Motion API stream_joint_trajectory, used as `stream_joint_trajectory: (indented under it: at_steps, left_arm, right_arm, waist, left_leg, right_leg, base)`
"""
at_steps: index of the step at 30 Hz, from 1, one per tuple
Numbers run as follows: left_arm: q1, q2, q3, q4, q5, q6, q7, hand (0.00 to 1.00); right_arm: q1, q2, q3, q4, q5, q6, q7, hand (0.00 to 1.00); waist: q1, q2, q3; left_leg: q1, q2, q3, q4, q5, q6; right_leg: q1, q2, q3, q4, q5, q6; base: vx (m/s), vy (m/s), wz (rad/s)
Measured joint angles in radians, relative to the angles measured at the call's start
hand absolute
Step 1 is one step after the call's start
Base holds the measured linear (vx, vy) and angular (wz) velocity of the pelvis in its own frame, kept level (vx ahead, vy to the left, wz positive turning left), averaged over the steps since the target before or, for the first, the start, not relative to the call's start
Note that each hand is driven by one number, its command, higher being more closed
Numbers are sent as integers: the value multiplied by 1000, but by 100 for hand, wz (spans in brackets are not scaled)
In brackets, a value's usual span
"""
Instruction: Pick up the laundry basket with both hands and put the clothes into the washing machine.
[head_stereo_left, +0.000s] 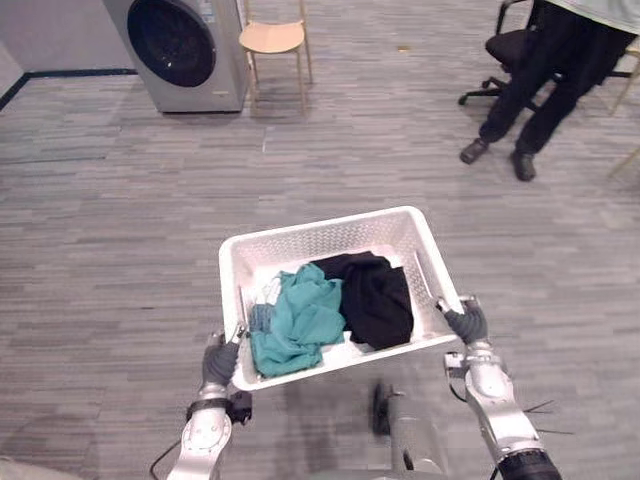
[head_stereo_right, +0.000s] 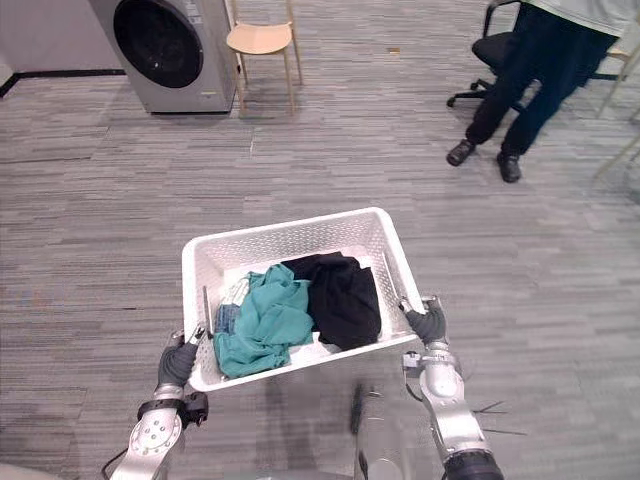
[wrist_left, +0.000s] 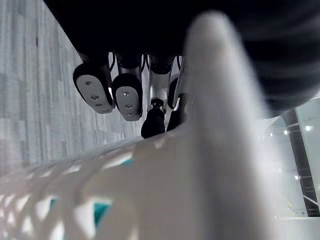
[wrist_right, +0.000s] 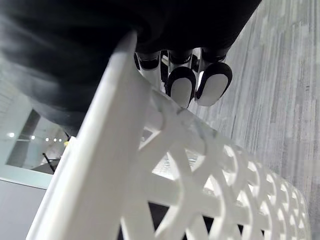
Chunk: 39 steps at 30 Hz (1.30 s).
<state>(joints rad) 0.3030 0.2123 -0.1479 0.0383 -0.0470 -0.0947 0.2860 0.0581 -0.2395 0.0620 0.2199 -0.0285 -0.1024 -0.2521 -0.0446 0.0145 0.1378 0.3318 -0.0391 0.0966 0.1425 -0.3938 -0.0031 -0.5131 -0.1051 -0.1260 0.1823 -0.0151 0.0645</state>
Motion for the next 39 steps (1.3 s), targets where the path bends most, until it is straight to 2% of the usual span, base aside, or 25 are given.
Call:
stream_joint_trajectory:
  at_steps: [1, 2, 3, 4, 5, 6, 8, 11, 13, 14, 15, 17, 19, 20, 22, 24, 28, 30, 32, 33, 34, 35, 36, 37, 39]
  left_arm:
    - [1, 0, -1, 8, 0, 0, 0, 100]
    - [1, -27, -1, 30, 2, 0, 0, 100]
    - [-1, -54, -4, 43, 13, 1, 0, 100]
    - [-4, -65, -7, 47, 16, 1, 0, 100]
    - [-2, -81, 0, 53, 16, 1, 0, 100]
    - [-9, -82, -3, 55, 15, 2, 0, 100]
    - [-23, -79, 0, 54, 9, 1, 0, 100]
    - [-5, -70, 2, 24, -3, -19, 0, 100]
    - [1, -71, 4, -12, -3, -29, 0, 100]
    - [6, -75, 4, -26, -2, -29, 0, 100]
    - [8, -74, 4, -32, -2, -28, 0, 100]
    - [15, -83, 14, -52, 0, -23, 0, 100]
    - [20, -89, 14, -64, 12, -17, 0, 100]
    - [38, -87, 10, -64, 20, 2, 0, 100]
    - [39, -69, 2, -64, 20, 18, 0, 100]
    - [42, -53, -7, -52, 42, 43, -2, 100]
    - [4, -25, -22, -35, 41, 42, -3, 100]
    - [-45, -17, -51, 9, 42, 42, -6, 100]
    - [-54, -11, -61, 16, 40, 41, -23, 100]
    - [-57, -33, -70, 35, 39, 40, -23, 100]
    - [-62, -63, -74, 50, 38, 41, -23, 100]
    - [-76, -76, -69, 65, 38, 42, -24, 100]
    - [-78, -82, -71, 77, 38, 42, -24, 100]
    - [-66, -89, -77, 94, 38, 41, -26, 100]
    - [-49, -93, -79, 88, 35, 19, -38, 100]
  right_arm:
    - [13, 2, 0, -10, 0, 1, 0, 100]
    - [35, -3, -6, -17, 0, 4, 0, 100]
    - [36, -9, -20, -17, 0, 14, 0, 100]
    - [33, -16, -24, -17, 0, 14, 0, 100]
    - [20, -21, -21, -20, 0, 22, 1, 100]
    - [15, -21, -26, -31, 2, 31, -2, 100]
    - [5, -19, -26, -48, 23, 31, -12, 100]
    - [-14, -21, -25, -86, 23, 30, -12, 100]
    - [-54, -36, -25, -86, 25, 26, -11, 100]
    - [-71, -50, -24, -86, 26, 26, -8, 100]
    - [-75, -50, -23, -82, 26, 24, -6, 100]
    - [-76, -46, -18, -67, 26, 24, -7, 100]
    - [-76, -46, -18, -41, 26, 22, -6, 100]
    - [-59, -33, -19, -32, 19, 23, -4, 100]
    - [-36, -10, -27, -15, 18, 23, -2, 100]
    - [2, 14, -35, 8, 17, 22, 1, 100]
    - [52, 12, -50, -47, 19, -2, 1, 100]
    - [78, 17, -82, -54, 20, -5, 1, 100]
    - [109, 14, -87, -69, 23, -4, 0, 100]
    - [127, -1, -93, -74, 26, -4, 0, 100]
    - [118, -13, -102, -67, 27, 2, 0, 100]
    - [104, -7, -115, -67, 27, 24, 0, 100]
    - [109, -7, -119, -68, 27, 25, 0, 100]
    - [125, -6, -117, -70, 26, 24, 1, 100]
    - [135, -1, -119, -84, 32, 24, -3, 100]
  waist:
    - [0, -9, -6]
    - [-1, 10, -27]
    - [0, 58, -29]
    - [3, 88, -22]
    - [21, 118, -13]
    - [43, 130, -10]
    - [68, 102, 16]
    - [93, 56, 32]
    - [111, 53, 40]
    - [115, 77, 37]
    - [117, 82, 39]
    - [108, 59, 20]
    - [116, 44, 19]
    - [115, 33, 20]
    - [106, 24, 27]
    - [60, 17, 28]
    - [20, 54, 4]
    - [-18, 66, 5]
    - [-25, 19, -15]
    - [-28, 49, -28]
    - [-14, 102, -34]
    - [-8, 115, -26]
    - [-5, 115, -26]
    - [-5, 108, -21]
    - [-3, 131, -11]
  left_leg:
    - [30, -1, -13, 15, -9, -17]
    - [39, 28, -34, 122, -22, -38]
    - [-33, 90, -19, 372, 11, -62]
    - [-91, 136, 1, 527, 84, -62]
    - [-203, 220, 46, 772, 392, -38]
    - [-319, 297, 62, 997, 397, -22]
    - [-448, 311, 108, 1125, 252, 9]
    - [-594, 215, 182, 864, 115, 10]
    - [-680, 172, 163, 570, 127, -10]
    - [-707, 174, 128, 343, 188, -84]
    - [-709, 177, 138, 313, 285, -61]
    - [-697, 128, 169, 414, 200, 77]
    - [-698, 123, 195, 497, 165, 112]
    - [-636, 91, 203, 509, 112, 123]
    - [-513, 36, 168, 458, 29, 124]
    - [-309, -26, 101, 324, 15, 131]
    - [-113, -18, -25, 94, 27, 109]
    - [-52, 22, -72, 78, 33, 44]
    - [39, 5, -84, 52, 39, 16]
    - [90, 25, -118, 70, 37, 9]
    - [85, 64, -118, 109, 49, -10]
    - [33, 76, -125, 250, 164, -83]
    - [7, 72, -121, 322, 262, -85]
    - [-27, 73, -102, 450, 540, -132]
    - [-192, 183, -57, 884, 533, -143]
  right_leg:
    - [-2, 5, -5, -3, 18, -26]
    - [-20, 30, 31, 106, 161, -95]
    - [-19, 54, 1, 228, 144, -76]
    - [-2, 77, -11, 265, 94, -91]
    - [54, 126, -16, 281, 28, -94]
    - [127, 154, -23, 253, -13, -110]
    - [284, 171, 18, 157, -32, -120]
    - [529, 114, 86, -54, -39, -114]
    - [607, 84, 126, -120, -83, -88]
    - [660, 83, 141, -159, -111, -58]
    - [691, 78, 150, -178, -127, -38]
    - [741, 16, 156, -146, -165, -16]
    - [699, -15, 167, 8, -198, 45]
    - [602, -34, 198, 317, -196, 176]
    - [481, -34, 239, 710, -120, 213]
    - [364, -38, 171, 1008, -171, 117]
    - [116, -7, -11, 806, -260, -25]
    - [49, 46, -12, 423, -178, -17]
    - [36, 55, -12, -1, 45, -47]
    - [37, 72, -1, 30, 250, -93]
    - [38, 113, -15, 77, 210, -110]
    - [34, 127, -17, 167, 144, -102]
    - [43, 126, -25, 206, 117, -111]
    - [129, 133, -36, 212, 46, -123]
    - [305, 182, -29, 99, -13, -114]
  base:
    - [899, -184, 40]
    - [950, -210, 39]
    - [929, -212, 26]
    - [884, -179, -14]
    - [847, -154, -38]
    - [840, -135, -39]
    - [813, -76, -41]
    - [772, 62, -40]
    - [701, 209, -50]
    - [617, 253, -49]
    - [817, 357, -27]
    - [741, 326, 3]
    - [641, 321, 3]
    - [797, 375, 3]
    - [677, 245, 34]
    - [683, 115, 85]
    - [712, 60, 91]
    - [744, -87, 113]
    - [1000, -232, 62]
    - [962, -225, 10]
    - [898, -141, -19]
    - [656, -92, -41]
    - [997, -171, -28]
    - [831, -144, -7]
    - [844, -99, -18]
